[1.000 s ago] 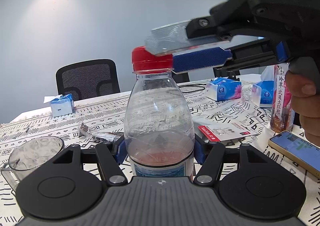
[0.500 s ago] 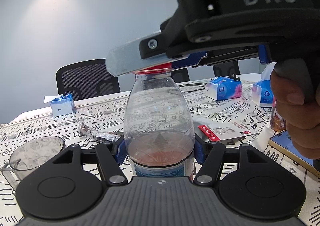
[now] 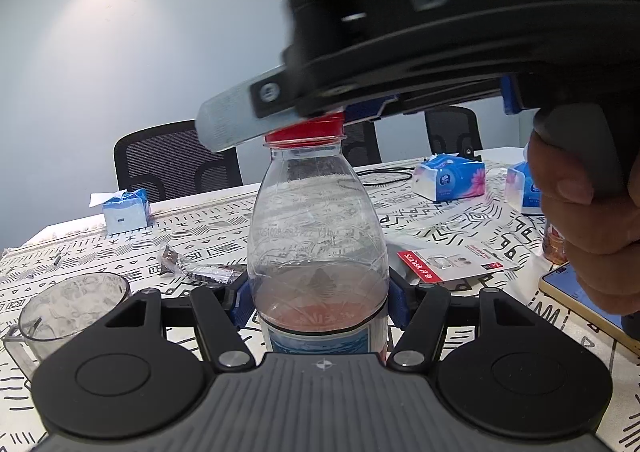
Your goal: Unscrew bottle cap and pour
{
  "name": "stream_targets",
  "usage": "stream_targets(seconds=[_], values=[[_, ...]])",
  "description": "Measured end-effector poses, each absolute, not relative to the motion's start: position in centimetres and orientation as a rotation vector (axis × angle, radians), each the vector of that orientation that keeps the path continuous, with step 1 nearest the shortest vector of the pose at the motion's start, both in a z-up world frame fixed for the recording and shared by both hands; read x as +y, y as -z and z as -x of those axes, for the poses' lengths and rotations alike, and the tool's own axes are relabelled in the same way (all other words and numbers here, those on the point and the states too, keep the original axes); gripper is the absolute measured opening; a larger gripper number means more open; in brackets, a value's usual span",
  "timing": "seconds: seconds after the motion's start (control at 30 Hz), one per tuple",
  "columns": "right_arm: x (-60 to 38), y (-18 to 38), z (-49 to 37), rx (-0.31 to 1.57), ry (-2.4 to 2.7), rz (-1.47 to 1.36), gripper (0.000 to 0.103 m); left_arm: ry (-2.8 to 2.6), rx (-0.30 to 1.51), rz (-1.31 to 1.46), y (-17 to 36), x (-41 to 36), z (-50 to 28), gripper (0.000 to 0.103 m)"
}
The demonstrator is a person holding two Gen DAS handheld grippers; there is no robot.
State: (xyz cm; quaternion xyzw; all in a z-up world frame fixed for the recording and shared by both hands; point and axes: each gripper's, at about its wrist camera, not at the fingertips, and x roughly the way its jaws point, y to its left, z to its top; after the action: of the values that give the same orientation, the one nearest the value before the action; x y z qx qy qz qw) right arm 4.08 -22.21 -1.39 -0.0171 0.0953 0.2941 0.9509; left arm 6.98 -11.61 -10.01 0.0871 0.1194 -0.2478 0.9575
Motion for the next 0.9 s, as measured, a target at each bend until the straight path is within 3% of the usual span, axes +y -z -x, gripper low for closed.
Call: stream_targets(seconds=[0.13, 0.2, 0.9], values=[[-20.6, 1.6, -3.9, 0.179, -0.509, 0.071, 0.043, 0.499, 0.241, -0.180, 10.0, -11.7, -7.0, 0.060], [-20.2, 1.6, -4.0, 0.174, -0.471, 0.078, 0.033, 0.497, 0.243, -0.175, 10.0, -11.6, -7.0, 0.060], [-22.3, 2.4, -4.7, 0.161, -0.547, 0.002, 0.033, 0.514, 0.263, -0.150, 10.1, -11.5, -7.3, 0.060]])
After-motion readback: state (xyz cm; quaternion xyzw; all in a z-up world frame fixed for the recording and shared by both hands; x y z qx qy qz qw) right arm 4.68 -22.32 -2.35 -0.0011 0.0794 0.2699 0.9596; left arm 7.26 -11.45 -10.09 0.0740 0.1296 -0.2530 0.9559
